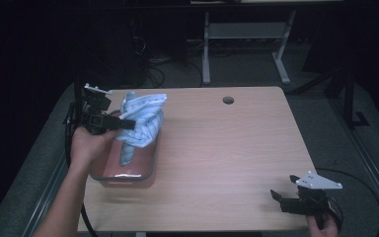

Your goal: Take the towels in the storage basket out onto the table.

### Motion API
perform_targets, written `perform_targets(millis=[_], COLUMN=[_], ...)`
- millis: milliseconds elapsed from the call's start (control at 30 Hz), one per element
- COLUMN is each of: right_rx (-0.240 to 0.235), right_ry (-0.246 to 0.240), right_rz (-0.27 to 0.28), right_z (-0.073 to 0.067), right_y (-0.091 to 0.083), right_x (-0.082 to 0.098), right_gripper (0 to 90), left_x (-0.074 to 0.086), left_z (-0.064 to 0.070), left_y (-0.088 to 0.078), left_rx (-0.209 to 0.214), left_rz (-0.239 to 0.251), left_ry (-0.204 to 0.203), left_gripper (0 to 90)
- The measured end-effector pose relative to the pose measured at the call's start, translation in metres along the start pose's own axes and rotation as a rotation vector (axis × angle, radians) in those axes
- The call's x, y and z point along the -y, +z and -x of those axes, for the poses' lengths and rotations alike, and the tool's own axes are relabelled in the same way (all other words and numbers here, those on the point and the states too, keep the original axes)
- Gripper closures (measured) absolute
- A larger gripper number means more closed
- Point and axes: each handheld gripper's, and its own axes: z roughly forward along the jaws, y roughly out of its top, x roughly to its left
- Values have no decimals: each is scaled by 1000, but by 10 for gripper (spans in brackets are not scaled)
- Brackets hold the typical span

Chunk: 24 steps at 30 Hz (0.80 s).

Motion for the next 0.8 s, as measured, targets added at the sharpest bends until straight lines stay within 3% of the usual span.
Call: perform_targets(millis=[800], right_rx=[9], right_ry=[3], right_rz=[8], right_z=[1], right_y=[-3], right_x=[-1], right_gripper=[138], left_x=[-30], left_z=[51], left_y=[19], left_rx=[58], left_rz=[-12], left_ry=[91], left_gripper=[651])
